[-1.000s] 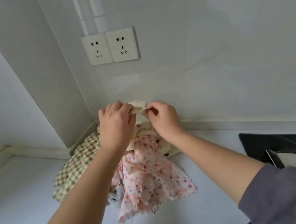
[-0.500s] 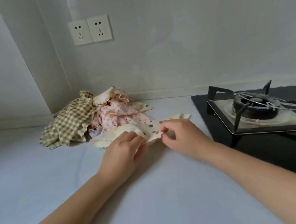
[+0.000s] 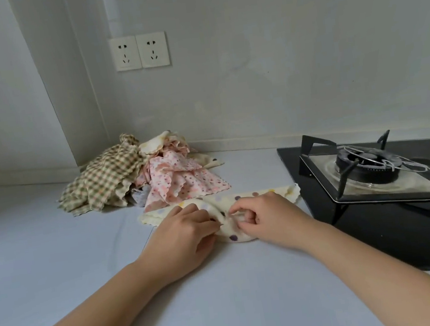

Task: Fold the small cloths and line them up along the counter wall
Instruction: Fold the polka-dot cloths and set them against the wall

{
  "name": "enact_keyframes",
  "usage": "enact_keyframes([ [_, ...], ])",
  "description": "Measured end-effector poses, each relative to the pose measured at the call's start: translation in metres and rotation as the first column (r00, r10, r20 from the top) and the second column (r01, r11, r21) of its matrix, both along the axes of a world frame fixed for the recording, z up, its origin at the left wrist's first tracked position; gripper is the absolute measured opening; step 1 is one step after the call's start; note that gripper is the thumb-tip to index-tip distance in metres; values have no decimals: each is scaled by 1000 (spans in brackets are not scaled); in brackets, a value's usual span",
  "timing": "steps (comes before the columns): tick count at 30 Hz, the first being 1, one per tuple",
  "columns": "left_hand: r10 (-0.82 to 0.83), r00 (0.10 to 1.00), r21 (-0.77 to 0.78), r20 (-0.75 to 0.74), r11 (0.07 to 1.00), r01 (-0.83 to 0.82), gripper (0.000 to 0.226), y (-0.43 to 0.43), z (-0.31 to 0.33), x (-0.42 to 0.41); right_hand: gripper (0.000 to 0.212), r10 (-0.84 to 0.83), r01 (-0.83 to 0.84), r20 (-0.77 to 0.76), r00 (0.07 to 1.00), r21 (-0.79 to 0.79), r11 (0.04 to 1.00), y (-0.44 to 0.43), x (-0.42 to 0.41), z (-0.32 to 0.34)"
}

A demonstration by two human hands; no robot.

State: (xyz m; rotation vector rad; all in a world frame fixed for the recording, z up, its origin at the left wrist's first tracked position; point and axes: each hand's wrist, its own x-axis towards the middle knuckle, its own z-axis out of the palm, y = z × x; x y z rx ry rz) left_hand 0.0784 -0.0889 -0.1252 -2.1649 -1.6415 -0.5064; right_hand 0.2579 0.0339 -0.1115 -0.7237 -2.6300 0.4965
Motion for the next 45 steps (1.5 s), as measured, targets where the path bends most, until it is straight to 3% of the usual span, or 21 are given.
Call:
enact_keyframes([
  [3,-9,1000,-52,-10,999,8,17,2,-1,-2,10,9,-8,48,999,-8,1000,-2,0,2],
  [5,-11,1000,-53,14,999,12,18,2,-1,-3,14,-30,30,-11,999,-10,999,-3,1,2],
  [7,2,999,-34,53,999,0,19,0,0,-2,21,-112,92,-141,984,-142,986,-4,2,3],
  [9,36,996,-11,76,999,-35,20,-1,-1,-4,19,-220,112,-327,919,-318,942,-3,3,8],
  [12,88,992,-35,89,996,-85,37,1,-3,-7,5,-410,-1,-569,712,-585,811,0,2,16],
  [14,69,989,-28,135,997,-66,49,1,-4,-6,36,-433,-69,-594,679,-638,767,8,4,14],
  [16,80,978,-36,193,997,-74,56,0,-5,-7,67,-363,-9,-501,786,-596,803,10,9,10],
  [18,112,969,-79,221,992,-96,58,-2,-5,-10,70,-285,76,-362,888,-495,866,10,10,9],
  [22,87,959,-141,271,989,-50,48,-9,4,-17,47,-200,168,-123,972,-229,959,9,7,-1],
  [25,30,877,-75,479,997,6,44,-13,12,-19,19,-181,180,-53,982,-25,983,2,6,0],
  [27,80,836,-60,542,997,-57,53,-12,12,-21,16,-196,196,-10,981,78,977,-2,6,6],
  [31,197,958,-144,210,975,-169,31,-7,4,-26,22,-203,179,120,972,183,967,-9,7,11],
  [32,197,961,-205,195,966,-157,35,-7,4,-27,21,-208,176,133,969,220,959,-12,6,12],
  [34,203,965,-311,166,939,-144,65,-7,5,-29,17,-209,170,121,970,272,947,-16,3,12],
  [37,302,953,-445,34,858,-256,88,-10,0,-30,49,-158,101,288,945,203,974,-17,-3,2],
  [39,348,936,-425,53,856,-294,88,-10,-1,-30,57,-137,83,306,942,183,980,-19,-5,0],
  [41,309,951,-279,29,916,-289,80,-10,3,-31,56,-96,44,213,972,240,970,-17,-4,0],
  [43,238,971,-155,-16,959,-237,70,-9,8,-32,41,-31,-9,154,988,254,967,-18,-3,4],
  [45,249,968,-220,-3,945,-244,73,-11,10,-30,25,-57,15,172,983,234,972,-22,-2,11],
])
